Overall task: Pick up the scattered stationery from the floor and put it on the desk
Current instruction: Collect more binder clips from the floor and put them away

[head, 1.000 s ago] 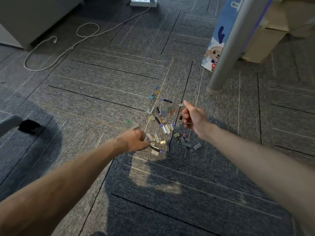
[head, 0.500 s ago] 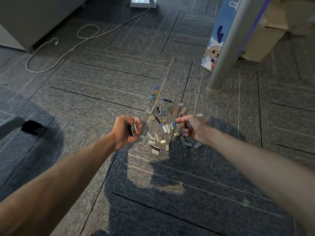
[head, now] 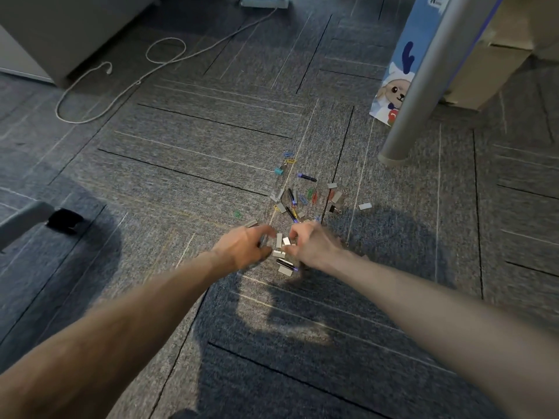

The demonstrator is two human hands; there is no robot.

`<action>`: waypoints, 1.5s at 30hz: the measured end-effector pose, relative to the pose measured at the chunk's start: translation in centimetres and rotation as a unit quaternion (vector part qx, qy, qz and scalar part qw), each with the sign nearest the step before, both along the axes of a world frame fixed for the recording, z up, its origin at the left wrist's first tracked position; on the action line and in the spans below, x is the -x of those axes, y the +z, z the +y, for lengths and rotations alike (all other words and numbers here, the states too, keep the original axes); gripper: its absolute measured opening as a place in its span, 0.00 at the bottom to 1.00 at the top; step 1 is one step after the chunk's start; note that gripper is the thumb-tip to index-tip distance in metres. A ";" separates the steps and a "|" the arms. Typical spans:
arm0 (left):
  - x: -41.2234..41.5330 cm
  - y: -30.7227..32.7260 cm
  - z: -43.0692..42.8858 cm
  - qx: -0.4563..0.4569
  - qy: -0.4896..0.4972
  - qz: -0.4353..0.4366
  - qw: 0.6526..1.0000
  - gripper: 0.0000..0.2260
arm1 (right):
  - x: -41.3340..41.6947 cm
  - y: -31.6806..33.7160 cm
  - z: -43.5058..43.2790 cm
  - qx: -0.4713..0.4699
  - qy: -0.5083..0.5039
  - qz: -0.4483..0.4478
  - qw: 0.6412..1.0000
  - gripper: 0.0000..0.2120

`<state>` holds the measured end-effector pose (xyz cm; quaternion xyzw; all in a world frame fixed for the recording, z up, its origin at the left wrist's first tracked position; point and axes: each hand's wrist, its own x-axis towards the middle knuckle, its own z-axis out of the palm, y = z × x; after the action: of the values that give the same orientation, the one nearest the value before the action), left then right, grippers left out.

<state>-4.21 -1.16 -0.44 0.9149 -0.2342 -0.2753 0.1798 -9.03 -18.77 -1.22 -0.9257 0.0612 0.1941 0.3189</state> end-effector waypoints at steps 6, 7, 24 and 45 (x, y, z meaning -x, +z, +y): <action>-0.7 -0.5 -0.9 -0.041 -0.086 -0.118 0.988 0.15 | -0.1 0.1 0.1 -0.028 0.017 -0.017 0.999 0.04; -0.7 -0.5 -1.0 -0.046 -0.087 -0.121 0.988 0.16 | -0.2 0.1 -0.1 -0.048 -0.001 -0.017 0.999 0.04; -1.8 -1.0 -1.6 -0.009 -0.039 -0.019 0.999 0.08 | -0.3 0.2 -2.6 -0.142 -0.072 0.023 0.987 0.17; -1.2 -0.3 -0.7 -0.003 0.014 -0.023 1.000 0.17 | -0.5 1.7 -2.9 -0.494 -0.226 0.096 0.834 0.17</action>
<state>-3.04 -1.83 -0.71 0.9247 -0.2243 -0.2527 0.1752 -8.49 -21.72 0.46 -0.5820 0.1952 0.2089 0.7613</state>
